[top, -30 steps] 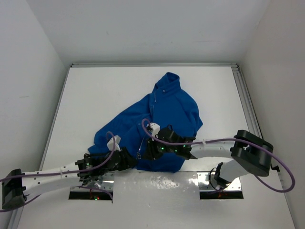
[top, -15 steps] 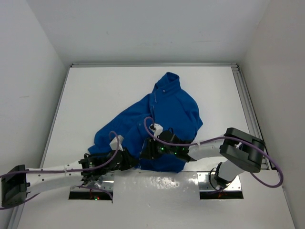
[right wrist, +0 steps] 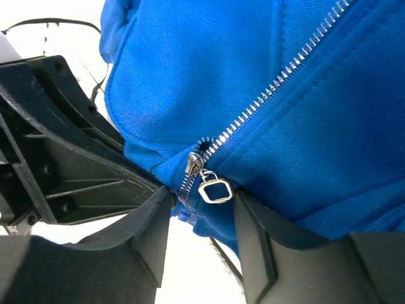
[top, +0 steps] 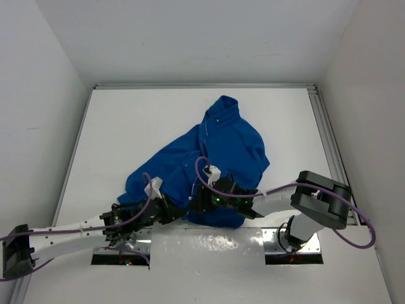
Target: Zip up the jacket
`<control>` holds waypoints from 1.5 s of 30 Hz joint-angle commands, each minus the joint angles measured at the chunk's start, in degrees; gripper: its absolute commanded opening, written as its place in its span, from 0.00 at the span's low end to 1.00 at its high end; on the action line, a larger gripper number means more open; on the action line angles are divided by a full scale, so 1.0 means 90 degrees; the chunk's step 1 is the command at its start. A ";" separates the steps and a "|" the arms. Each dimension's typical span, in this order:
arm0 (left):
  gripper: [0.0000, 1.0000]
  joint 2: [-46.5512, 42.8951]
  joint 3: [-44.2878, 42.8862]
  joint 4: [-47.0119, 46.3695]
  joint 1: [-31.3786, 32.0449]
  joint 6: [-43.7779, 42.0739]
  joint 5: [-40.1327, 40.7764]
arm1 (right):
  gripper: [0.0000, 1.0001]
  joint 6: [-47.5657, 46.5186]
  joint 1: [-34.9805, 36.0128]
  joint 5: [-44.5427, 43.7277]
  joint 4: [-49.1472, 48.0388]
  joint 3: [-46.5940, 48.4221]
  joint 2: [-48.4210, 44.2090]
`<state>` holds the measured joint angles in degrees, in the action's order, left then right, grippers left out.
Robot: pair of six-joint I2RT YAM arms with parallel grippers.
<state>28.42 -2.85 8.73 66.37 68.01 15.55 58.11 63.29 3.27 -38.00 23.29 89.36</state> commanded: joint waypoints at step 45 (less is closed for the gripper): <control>0.00 -0.0121 0.0776 -0.0023 -0.0021 0.0022 -0.0117 | 0.18 -0.0294 0.0097 -0.0383 -0.1051 -0.0351 -0.0310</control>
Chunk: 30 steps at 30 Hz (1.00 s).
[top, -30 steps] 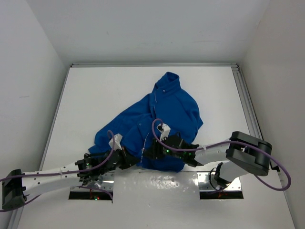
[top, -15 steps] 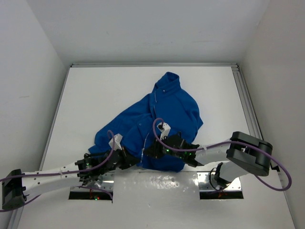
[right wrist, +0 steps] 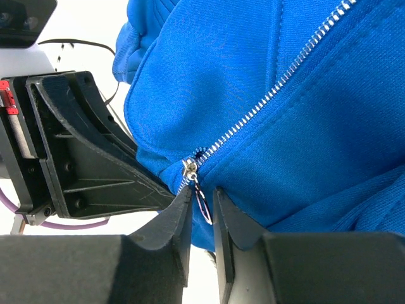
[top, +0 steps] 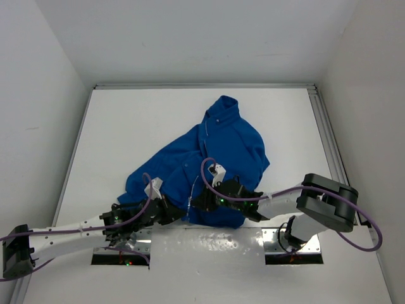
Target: Zip up the jacket
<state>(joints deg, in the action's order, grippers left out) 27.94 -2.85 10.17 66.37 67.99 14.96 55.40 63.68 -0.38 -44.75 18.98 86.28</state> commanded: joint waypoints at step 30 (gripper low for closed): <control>0.00 -0.1044 -0.1118 0.1886 -0.0011 -0.1177 0.0954 | 0.00 -0.2609 0.0044 -0.3568 0.4649 0.2586 -0.0828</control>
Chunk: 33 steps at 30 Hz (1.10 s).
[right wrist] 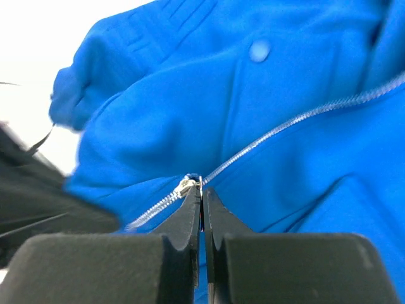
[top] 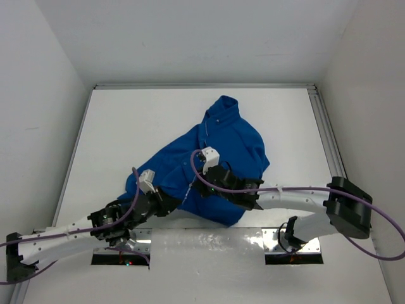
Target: Zip up the jacket
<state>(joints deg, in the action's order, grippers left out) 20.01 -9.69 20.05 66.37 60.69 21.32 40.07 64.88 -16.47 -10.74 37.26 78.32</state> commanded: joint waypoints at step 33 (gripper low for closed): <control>0.00 -0.0984 -0.3291 0.1602 -0.0011 -0.1519 0.2495 | 0.00 -0.2032 -0.4104 0.0202 0.2123 0.3226 -0.0215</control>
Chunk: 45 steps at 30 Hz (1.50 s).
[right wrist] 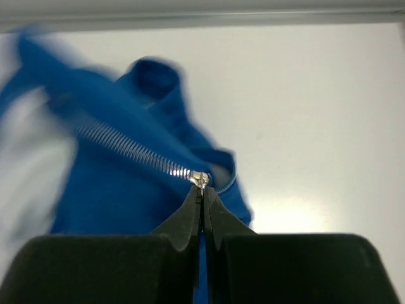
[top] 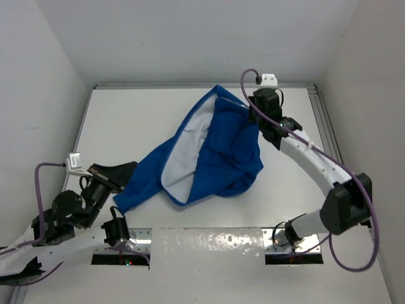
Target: Zip up the jacket
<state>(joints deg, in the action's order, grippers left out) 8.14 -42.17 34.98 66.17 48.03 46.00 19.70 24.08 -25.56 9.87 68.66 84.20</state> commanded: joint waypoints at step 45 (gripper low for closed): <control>0.77 0.7015 0.0116 -0.6406 -0.0936 0.0668 -0.1078 | 0.00 0.1942 0.1729 0.3895 -0.0384 -0.2668 -0.3223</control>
<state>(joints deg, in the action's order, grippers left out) 70.08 -38.28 -18.44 58.02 50.13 33.95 36.16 39.46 7.42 9.08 44.97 56.49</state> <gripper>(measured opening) 0.770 0.002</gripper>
